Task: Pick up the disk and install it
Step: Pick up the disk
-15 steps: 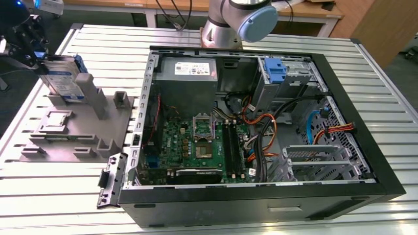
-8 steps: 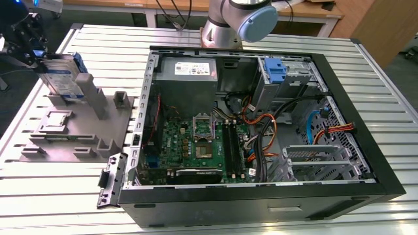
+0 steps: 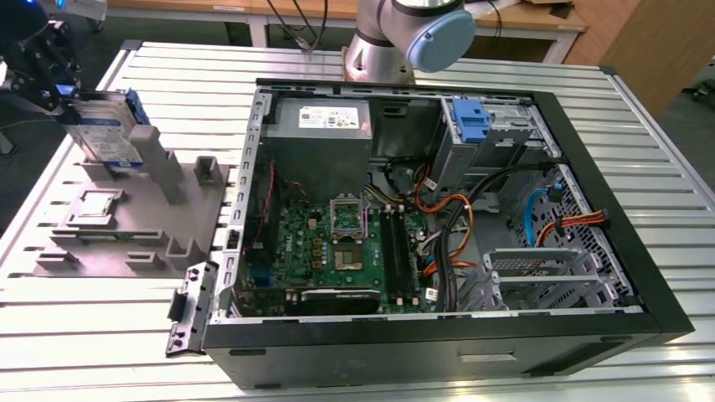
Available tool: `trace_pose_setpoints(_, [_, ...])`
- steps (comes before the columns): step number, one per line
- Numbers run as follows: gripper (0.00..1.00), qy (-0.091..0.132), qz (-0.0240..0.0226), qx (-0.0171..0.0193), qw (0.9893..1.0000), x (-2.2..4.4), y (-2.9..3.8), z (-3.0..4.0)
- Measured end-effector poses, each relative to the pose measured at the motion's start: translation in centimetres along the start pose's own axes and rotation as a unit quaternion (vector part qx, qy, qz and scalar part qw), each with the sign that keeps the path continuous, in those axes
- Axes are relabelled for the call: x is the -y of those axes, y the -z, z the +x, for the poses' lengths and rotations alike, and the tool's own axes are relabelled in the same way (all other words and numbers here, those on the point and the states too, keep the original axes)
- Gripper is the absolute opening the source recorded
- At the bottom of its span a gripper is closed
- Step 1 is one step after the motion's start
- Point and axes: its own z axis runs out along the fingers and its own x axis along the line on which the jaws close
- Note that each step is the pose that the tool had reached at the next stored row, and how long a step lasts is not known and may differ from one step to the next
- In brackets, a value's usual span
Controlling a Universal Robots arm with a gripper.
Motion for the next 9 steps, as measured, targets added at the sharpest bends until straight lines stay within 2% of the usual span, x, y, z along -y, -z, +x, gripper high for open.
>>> trace_pose_setpoints(9, [0.37, 0.0, -0.0001, 0.0, 1.0, 0.0, 0.23, -0.01])
